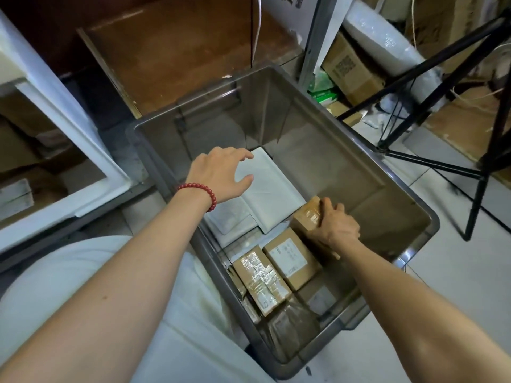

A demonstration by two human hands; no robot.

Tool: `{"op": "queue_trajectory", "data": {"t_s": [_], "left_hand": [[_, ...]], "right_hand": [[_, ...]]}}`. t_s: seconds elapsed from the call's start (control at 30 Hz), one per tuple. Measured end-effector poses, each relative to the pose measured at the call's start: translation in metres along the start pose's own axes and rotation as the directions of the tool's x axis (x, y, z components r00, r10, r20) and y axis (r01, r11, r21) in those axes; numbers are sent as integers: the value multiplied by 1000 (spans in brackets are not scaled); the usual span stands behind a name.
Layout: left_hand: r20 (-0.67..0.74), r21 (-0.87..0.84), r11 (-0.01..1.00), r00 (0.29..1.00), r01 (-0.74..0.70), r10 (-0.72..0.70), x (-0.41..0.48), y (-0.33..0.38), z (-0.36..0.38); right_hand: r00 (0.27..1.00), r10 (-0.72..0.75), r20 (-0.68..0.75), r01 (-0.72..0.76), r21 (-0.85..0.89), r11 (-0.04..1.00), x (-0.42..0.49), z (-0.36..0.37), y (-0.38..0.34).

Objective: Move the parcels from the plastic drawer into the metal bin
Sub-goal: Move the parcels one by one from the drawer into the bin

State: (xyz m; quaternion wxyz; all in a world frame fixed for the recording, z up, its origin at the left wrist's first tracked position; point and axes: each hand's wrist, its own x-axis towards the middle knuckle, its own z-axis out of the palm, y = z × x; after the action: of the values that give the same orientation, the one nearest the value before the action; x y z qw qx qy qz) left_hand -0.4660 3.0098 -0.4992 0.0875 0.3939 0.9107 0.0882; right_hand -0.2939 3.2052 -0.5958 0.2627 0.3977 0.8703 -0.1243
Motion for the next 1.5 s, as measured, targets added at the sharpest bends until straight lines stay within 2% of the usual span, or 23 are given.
{"op": "queue_trajectory", "data": {"t_s": [0.13,0.23,0.33,0.47,0.63,0.73,0.83,1.0,1.2,1.33,1.5], "left_hand": [[-28,56,998,1000,12,-10,-1,-2,0],[-18,88,996,999,30,-29,-7,-7,1],[-6,102,993,998,67,-67,-14,-15,3],[-6,129,982,990,137,-137,-24,-22,-1],[-50,80,975,978,206,-202,-40,-26,-24],[-103,54,970,968,237,-230,-56,-30,-43],[-152,37,956,947,292,-283,-79,-42,-64],[-227,42,907,888,418,-399,-132,-77,-97],[-296,38,841,810,539,-506,-205,-124,-124],[-298,28,787,756,617,-582,-254,-154,-128],[-274,-2,676,650,737,-709,-307,-188,-124]], "right_hand": [[993,98,60,-99,12,995,4,6,-1],[991,80,106,-86,47,995,7,10,-1],[988,74,134,-74,-1,997,5,4,0],[1000,-25,-7,25,-51,998,-5,-18,-6],[969,-176,-176,163,-87,983,-23,-59,-46],[912,-290,-288,279,-81,957,-41,-81,-76],[823,-416,-386,416,-89,905,-64,-99,-112],[683,-576,-450,597,-111,794,-116,-119,-181],[543,-747,-383,744,-195,640,-178,-115,-260],[509,-802,-312,785,-215,581,-217,-101,-303],[485,-844,-228,820,-216,529,-248,-74,-344]]}}
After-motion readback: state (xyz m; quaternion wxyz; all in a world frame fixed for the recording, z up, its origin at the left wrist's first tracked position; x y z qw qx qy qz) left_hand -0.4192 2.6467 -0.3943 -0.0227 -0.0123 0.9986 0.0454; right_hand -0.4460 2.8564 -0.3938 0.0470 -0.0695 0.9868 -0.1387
